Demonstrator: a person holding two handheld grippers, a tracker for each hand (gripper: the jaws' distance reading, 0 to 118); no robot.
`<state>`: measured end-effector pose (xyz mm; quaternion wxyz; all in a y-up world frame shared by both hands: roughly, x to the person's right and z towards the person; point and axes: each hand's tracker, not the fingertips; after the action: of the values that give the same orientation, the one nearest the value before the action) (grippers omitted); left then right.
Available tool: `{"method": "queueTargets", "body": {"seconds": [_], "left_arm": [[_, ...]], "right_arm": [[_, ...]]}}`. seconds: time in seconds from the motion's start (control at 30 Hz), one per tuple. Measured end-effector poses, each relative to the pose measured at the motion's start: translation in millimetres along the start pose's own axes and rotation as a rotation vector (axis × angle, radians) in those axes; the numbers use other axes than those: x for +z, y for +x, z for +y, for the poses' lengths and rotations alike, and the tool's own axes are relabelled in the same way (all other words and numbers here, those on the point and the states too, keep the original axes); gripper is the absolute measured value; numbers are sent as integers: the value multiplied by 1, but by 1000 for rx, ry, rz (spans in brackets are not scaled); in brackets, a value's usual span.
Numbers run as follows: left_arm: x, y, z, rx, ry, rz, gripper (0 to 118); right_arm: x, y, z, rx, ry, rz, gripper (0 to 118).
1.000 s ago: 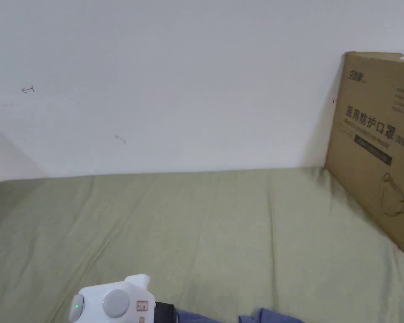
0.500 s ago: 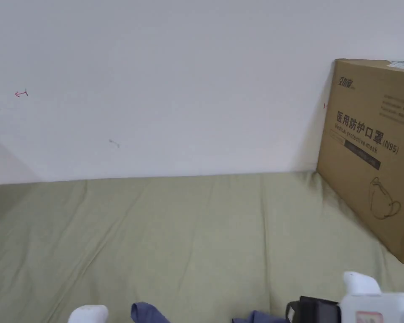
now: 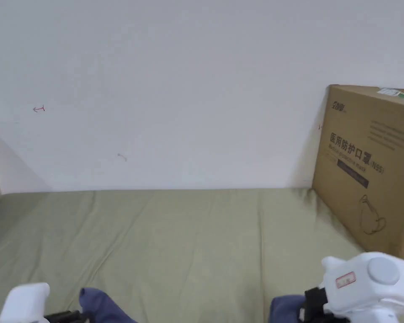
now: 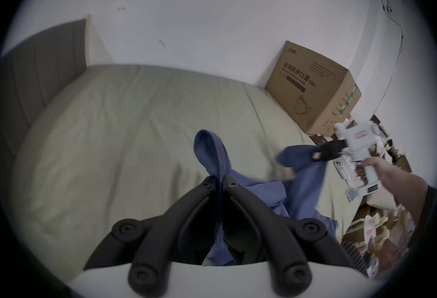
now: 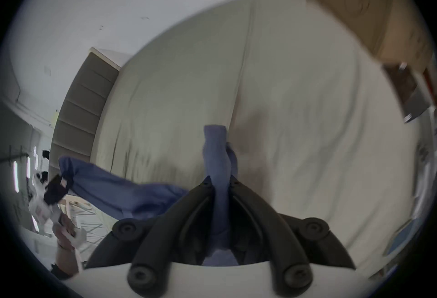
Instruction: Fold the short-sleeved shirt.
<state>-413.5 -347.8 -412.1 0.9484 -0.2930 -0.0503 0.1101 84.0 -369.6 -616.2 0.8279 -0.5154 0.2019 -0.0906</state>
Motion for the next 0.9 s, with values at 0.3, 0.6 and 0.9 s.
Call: {"method": "queueTargets", "body": {"seconds": [0.3, 0.6, 0.9], "left_arm": [[93, 14, 97, -105, 138, 64, 3], [118, 39, 181, -86, 254, 45, 2], [92, 43, 244, 9, 367, 31, 2]], "right_arm": [[173, -17, 18, -14, 277, -25, 4], [260, -80, 72, 105, 474, -114, 4], [302, -133, 165, 230, 656, -286, 4]]}}
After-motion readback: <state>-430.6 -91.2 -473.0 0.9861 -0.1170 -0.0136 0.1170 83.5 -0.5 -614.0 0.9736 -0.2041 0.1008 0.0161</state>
